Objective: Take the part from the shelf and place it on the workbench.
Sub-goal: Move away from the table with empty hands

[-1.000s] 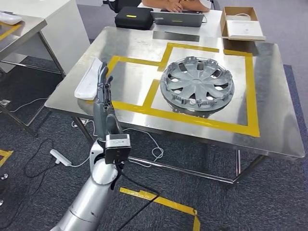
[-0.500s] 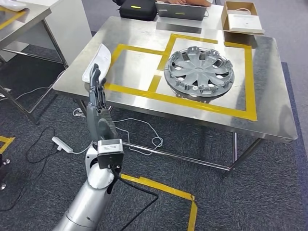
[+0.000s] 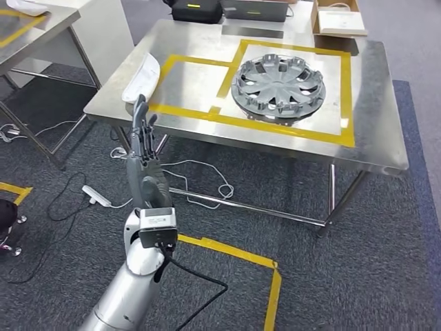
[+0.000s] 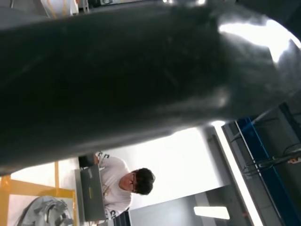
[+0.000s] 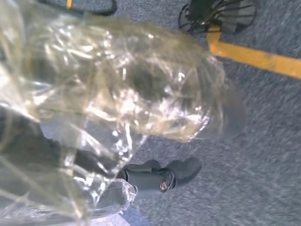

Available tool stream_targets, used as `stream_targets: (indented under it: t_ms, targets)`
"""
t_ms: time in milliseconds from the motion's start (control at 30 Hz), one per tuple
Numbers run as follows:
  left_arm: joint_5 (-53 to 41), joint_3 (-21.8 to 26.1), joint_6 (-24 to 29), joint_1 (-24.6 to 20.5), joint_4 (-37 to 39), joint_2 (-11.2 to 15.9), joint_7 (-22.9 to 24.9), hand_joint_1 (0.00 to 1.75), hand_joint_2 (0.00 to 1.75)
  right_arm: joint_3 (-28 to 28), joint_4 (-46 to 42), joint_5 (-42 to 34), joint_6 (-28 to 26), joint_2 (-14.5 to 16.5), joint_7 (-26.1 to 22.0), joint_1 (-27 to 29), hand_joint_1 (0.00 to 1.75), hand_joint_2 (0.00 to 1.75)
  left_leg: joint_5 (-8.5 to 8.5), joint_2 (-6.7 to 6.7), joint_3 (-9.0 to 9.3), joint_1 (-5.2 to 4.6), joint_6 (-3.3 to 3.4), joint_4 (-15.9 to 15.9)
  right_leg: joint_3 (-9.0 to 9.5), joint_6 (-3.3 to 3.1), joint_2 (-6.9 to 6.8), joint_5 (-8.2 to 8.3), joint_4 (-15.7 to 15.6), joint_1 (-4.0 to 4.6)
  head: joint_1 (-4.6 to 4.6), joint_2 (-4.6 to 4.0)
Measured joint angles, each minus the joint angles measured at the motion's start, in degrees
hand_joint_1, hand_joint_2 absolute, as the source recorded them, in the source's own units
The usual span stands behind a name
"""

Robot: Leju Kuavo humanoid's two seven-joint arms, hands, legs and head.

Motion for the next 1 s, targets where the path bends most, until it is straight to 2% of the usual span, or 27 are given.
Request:
stream_targets:
  t_ms: [67,100,133,167,200,233,300,333,367,433,467,500,567,600,633,667,700,733,767,800,833,867,933,967,1000]
  targets:
    - [0.10,-0.08,0.03,0.17,-0.01,0.09,-0.06,0.00,0.00,-0.15,-0.02,-0.03,-0.01,0.03,0.01,-0.02,0.00,0.00,-6.16,-0.03,-1.54,0.35,-0.66,6.90,-1.31,-0.49,-0.08,1.40,0.10,0.03,-0.16,-0.01]
    - [0.13,-0.13,0.04,0.26,-0.01,0.14,-0.08,0.00,0.00,-0.22,-0.02,-0.03,-0.01,0.04,0.02,-0.01,0.00,0.00,-7.97,-0.03,-2.05,0.51,-0.86,10.47,-2.12,-0.53,-0.09,2.12,0.21,0.04,-0.19,-0.01]
    - [0.15,-0.17,0.05,0.39,-0.01,0.19,-0.10,0.00,0.00,-0.28,-0.02,-0.04,-0.04,0.04,0.03,0.01,0.00,0.00,-8.42,-0.03,-1.96,0.64,-0.95,12.88,-3.13,-0.51,-0.10,2.81,0.39,0.05,-0.19,-0.01]
    - [0.17,-0.20,0.06,0.49,-0.01,0.22,-0.11,0.00,0.00,-0.34,-0.02,-0.05,-0.09,0.04,0.04,0.02,0.00,0.00,-7.67,-0.03,-1.09,0.73,-0.94,13.49,-4.16,-0.44,-0.10,3.41,0.64,0.06,-0.19,-0.01]
    - [0.19,-0.23,0.05,0.56,-0.01,0.23,-0.13,0.00,0.00,-0.39,-0.02,-0.07,-0.13,0.04,0.05,0.01,0.00,0.00,-6.24,-0.04,0.69,0.78,-0.80,12.03,-5.14,-0.34,-0.09,3.91,0.93,0.08,-0.20,-0.01]
    - [0.18,-0.29,0.04,0.58,-0.01,0.23,-0.16,0.00,0.00,-0.43,-0.02,-0.08,-0.17,0.05,0.05,-0.02,0.00,0.00,-4.99,-0.06,3.32,0.76,-0.52,8.96,-5.98,-0.21,-0.06,4.36,1.25,0.10,-0.21,-0.01]
    - [0.17,-0.53,-0.01,0.56,-0.10,0.22,-0.24,0.00,0.00,-0.47,-0.02,-0.09,-0.19,0.19,0.05,-0.07,0.00,0.00,-4.61,-0.12,9.21,0.53,0.24,1.05,-7.20,0.25,0.03,5.18,1.78,0.27,-0.19,-0.01]
    - [0.16,-0.68,-0.03,0.56,-0.15,0.22,-0.26,0.00,0.00,-0.49,-0.02,-0.09,-0.20,0.26,0.04,-0.09,0.00,0.00,-4.99,-0.15,11.03,0.38,0.54,-1.75,-7.60,0.56,0.05,5.68,1.90,0.30,-0.19,-0.01]
    - [0.16,-0.81,-0.04,0.57,-0.20,0.23,-0.27,0.00,0.00,-0.50,-0.02,-0.09,-0.20,0.33,0.04,-0.10,0.00,0.00,-5.29,-0.18,11.82,0.24,0.77,-3.30,-7.91,0.89,0.03,6.23,1.90,0.27,-0.19,-0.01]
    - [0.16,-1.02,-0.07,0.62,-0.22,0.23,-0.27,0.00,0.00,-0.50,-0.02,-0.09,-0.20,0.37,0.04,-0.06,0.00,0.00,-4.50,-0.08,11.19,0.18,1.20,-4.00,-8.40,1.54,0.05,6.96,1.84,0.10,-0.20,-0.01]
    - [0.16,-1.14,-0.10,0.64,-0.22,0.23,-0.27,0.00,0.00,-0.50,-0.02,-0.08,-0.20,0.38,0.05,-0.01,0.00,0.00,-3.82,0.03,10.66,0.25,1.55,-4.19,-8.87,1.82,0.11,6.10,2.36,0.03,-0.15,-0.01]
    - [0.17,-1.25,-0.15,0.66,-0.22,0.23,-0.27,0.00,0.00,-0.51,-0.02,-0.08,-0.20,0.38,0.04,0.03,0.00,0.00,-3.05,0.14,10.00,0.34,1.91,-4.39,-9.59,2.10,0.19,4.07,3.95,0.00,-0.04,-0.01]
    - [0.18,-1.39,-0.25,0.72,-0.22,0.24,-0.27,0.00,0.00,-0.54,-0.02,-0.07,-0.21,0.38,0.04,0.07,0.00,0.00,-1.57,0.25,8.27,0.40,2.43,-4.47,-11.55,2.58,0.25,-1.84,10.29,-0.10,0.10,-0.01]
    - [0.19,-1.44,-0.29,0.77,-0.22,0.25,-0.27,0.00,0.00,-0.54,-0.02,-0.07,-0.21,0.38,0.04,0.08,0.00,0.00,-0.82,0.27,7.30,0.35,2.50,-4.44,-12.29,2.78,0.25,-3.99,14.04,-0.12,0.13,-0.01]
    - [0.19,-1.49,-0.33,0.82,-0.22,0.26,-0.27,0.00,0.00,-0.54,-0.02,-0.06,-0.22,0.38,0.04,0.09,0.00,0.00,-0.07,0.29,6.30,0.32,2.48,-4.40,-12.51,2.92,0.25,-4.69,16.82,-0.12,0.10,-0.01]
    - [0.19,-1.53,-0.35,0.88,-0.22,0.27,-0.27,0.00,0.00,-0.54,-0.02,-0.05,-0.22,0.38,0.05,0.10,0.00,0.00,0.63,0.30,5.26,0.30,2.39,-4.37,-11.92,3.02,0.25,-3.89,18.00,-0.12,0.11,-0.01]
    - [0.21,-1.56,-0.36,0.94,-0.22,0.28,-0.27,0.00,0.00,-0.54,-0.02,-0.05,-0.23,0.38,0.05,0.11,0.00,0.00,1.28,0.30,4.28,0.30,2.25,-4.32,-10.46,3.04,0.25,-2.09,17.30,-0.12,0.12,-0.01]
    - [0.28,-1.57,-0.38,0.97,-0.22,0.29,-0.27,0.00,0.00,-0.55,-0.02,-0.05,-0.23,0.38,0.05,0.07,0.00,0.00,1.90,0.29,3.42,0.30,2.07,-4.22,-8.06,3.01,0.24,-0.30,14.81,-0.13,0.10,-0.01]
    - [0.41,-1.59,-0.42,0.99,-0.23,0.29,-0.27,0.00,0.00,-0.56,-0.02,-0.05,-0.24,0.38,0.05,0.00,0.00,0.00,2.41,0.27,2.67,0.24,1.82,-4.09,-4.81,2.91,0.24,0.50,10.95,-0.11,0.13,0.00]
    - [0.58,-1.62,-0.49,1.00,-0.24,0.29,-0.27,0.00,0.00,-0.57,-0.02,-0.05,-0.25,0.38,0.05,-0.08,0.00,0.00,2.88,0.29,2.14,0.15,1.56,-3.87,-1.48,2.73,0.25,0.14,6.41,-0.08,0.11,0.00]
    - [0.78,-1.64,-0.59,1.01,-0.25,0.29,-0.27,0.00,0.00,-0.58,-0.02,-0.05,-0.24,0.38,0.05,-0.17,0.00,0.00,3.40,0.32,1.78,0.07,1.30,-3.66,0.89,2.48,0.28,-0.78,2.74,-0.01,0.08,0.00]
    - [0.92,-1.67,-0.69,1.02,-0.25,0.30,-0.27,0.00,0.00,-0.58,-0.02,-0.05,-0.25,0.38,0.05,-0.21,0.00,0.00,3.84,0.37,1.53,0.04,1.04,-3.53,2.29,2.20,0.30,-1.74,0.34,0.11,0.09,0.00]
    - [1.37,-1.71,-1.02,1.04,-0.25,0.34,-0.27,0.00,0.00,-0.62,-0.02,-0.04,-0.27,0.38,0.08,-0.12,0.00,0.00,4.39,0.38,1.23,0.17,0.53,-3.33,2.19,1.36,0.23,-1.85,-0.75,0.19,0.17,-0.01]
    - [1.67,-1.72,-1.16,1.04,-0.25,0.37,-0.27,0.00,0.00,-0.64,-0.02,-0.02,-0.29,0.39,0.09,-0.06,0.00,0.00,3.73,0.30,0.96,0.26,0.18,-2.85,2.12,0.84,0.15,-1.53,-0.75,0.15,0.16,-0.01]
    - [1.97,-1.71,-1.30,1.05,-0.25,0.40,-0.27,0.00,0.00,-0.67,-0.02,0.02,-0.29,0.40,0.08,0.00,0.00,0.00,2.17,0.22,0.41,0.38,-0.19,-1.34,2.02,0.29,0.07,-1.13,-0.79,0.06,0.04,-0.01]
